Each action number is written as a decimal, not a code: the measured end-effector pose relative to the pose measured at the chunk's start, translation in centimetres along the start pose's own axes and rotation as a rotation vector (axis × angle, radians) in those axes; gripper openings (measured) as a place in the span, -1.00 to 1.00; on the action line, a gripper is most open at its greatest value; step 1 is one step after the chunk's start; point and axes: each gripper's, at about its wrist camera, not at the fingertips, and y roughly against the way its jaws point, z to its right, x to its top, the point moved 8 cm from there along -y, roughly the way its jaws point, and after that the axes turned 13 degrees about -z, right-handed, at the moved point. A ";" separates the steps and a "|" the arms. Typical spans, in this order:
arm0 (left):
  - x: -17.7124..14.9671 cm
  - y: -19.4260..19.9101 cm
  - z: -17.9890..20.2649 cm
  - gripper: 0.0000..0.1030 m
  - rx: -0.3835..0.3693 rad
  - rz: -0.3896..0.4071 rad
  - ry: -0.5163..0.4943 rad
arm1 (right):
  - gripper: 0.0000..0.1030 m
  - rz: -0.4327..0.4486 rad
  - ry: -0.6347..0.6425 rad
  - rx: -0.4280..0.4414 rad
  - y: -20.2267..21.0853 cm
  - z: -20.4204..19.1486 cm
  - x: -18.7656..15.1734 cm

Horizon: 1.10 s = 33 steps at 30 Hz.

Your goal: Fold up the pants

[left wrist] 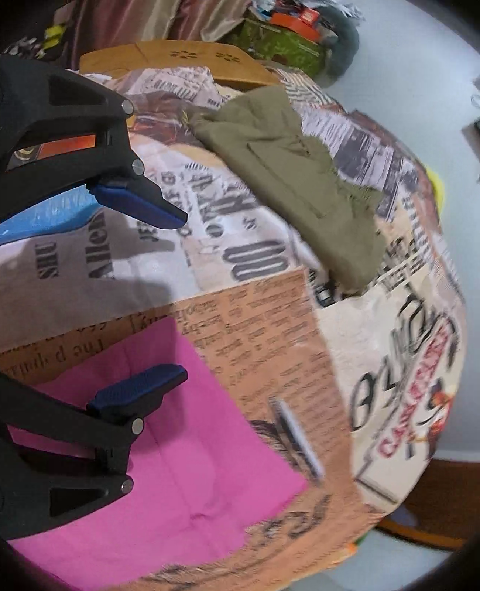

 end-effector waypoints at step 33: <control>0.8 0.5 -1.4 0.58 -0.113 -0.058 0.092 | 0.11 0.019 -0.005 -0.065 1.5 -0.5 -2.1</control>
